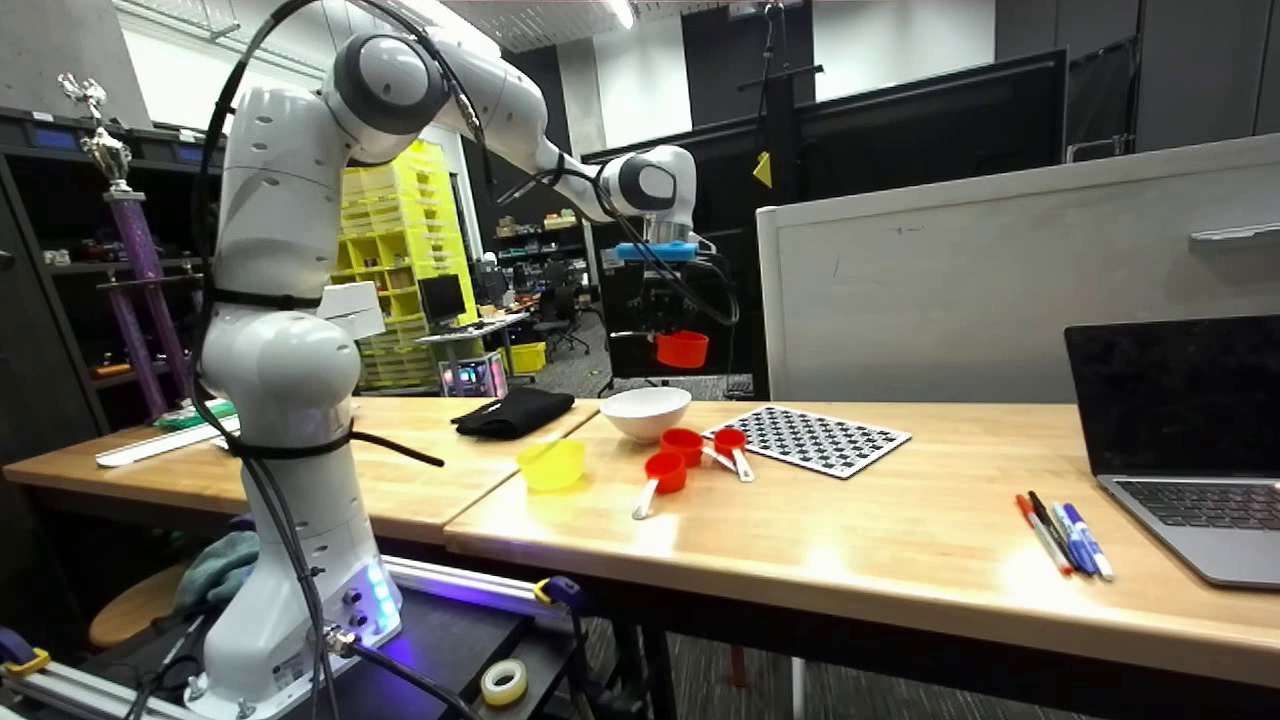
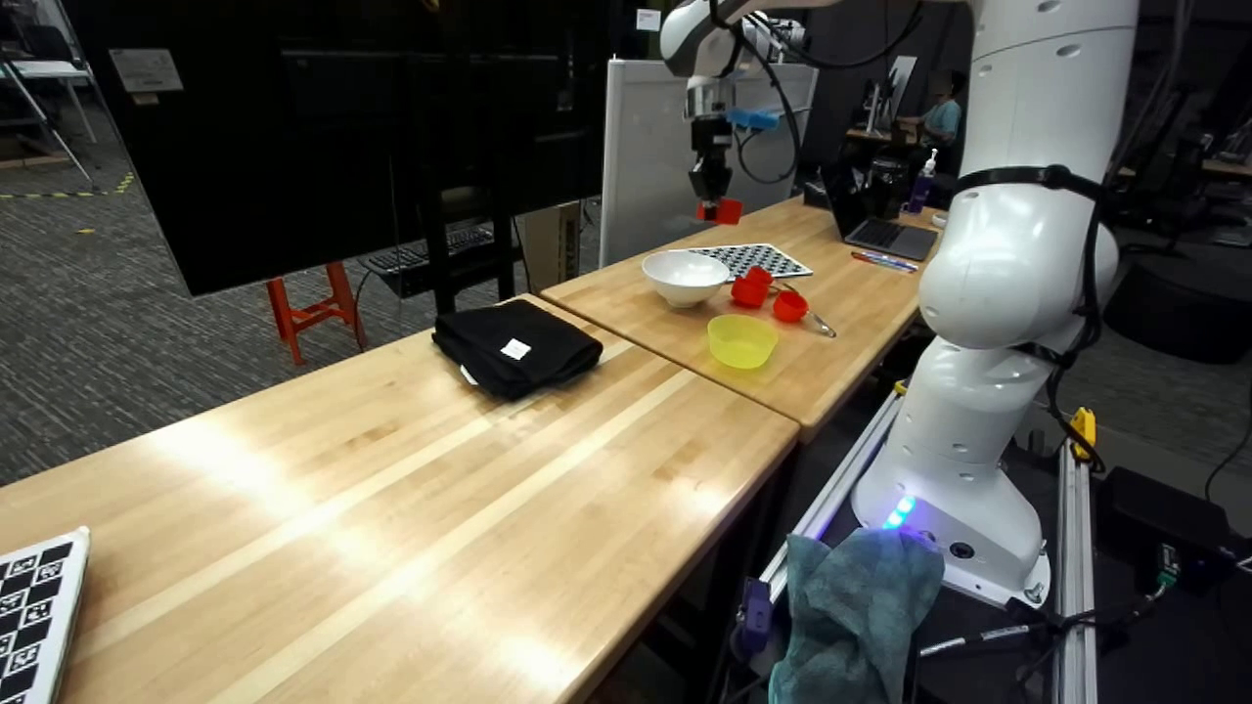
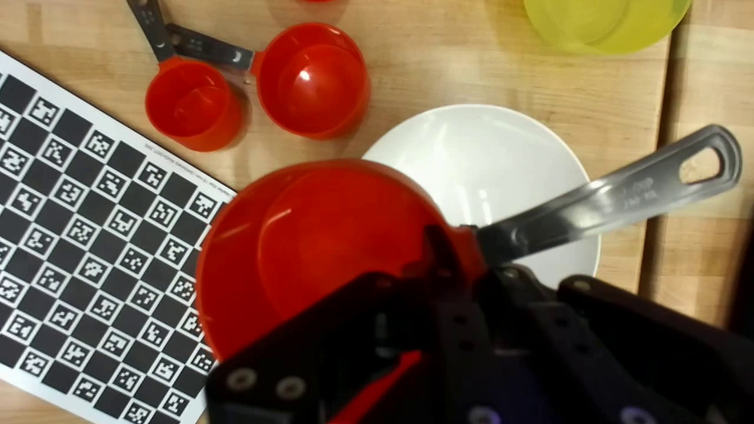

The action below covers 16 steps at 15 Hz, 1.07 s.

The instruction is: Pick up the orange pot on the left and put it in the white bowl

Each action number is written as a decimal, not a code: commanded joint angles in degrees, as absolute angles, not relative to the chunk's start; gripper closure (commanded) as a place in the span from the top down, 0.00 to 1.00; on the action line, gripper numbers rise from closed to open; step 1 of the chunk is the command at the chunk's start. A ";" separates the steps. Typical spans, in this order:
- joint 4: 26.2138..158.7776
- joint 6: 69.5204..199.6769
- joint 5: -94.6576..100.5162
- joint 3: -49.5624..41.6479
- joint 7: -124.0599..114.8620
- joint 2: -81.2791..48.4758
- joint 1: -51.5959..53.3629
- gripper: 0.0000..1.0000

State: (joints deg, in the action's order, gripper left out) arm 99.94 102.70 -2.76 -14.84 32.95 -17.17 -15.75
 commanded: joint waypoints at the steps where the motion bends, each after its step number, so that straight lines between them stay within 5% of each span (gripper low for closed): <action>1: 97.37 100.54 -1.49 -12.94 30.55 -19.69 -17.02 0.02; 16: 111.58 106.93 -1.25 -9.35 23.61 -13.89 -15.34 0.02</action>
State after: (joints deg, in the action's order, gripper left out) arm 104.92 103.83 -1.33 -9.78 25.43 -18.60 -15.62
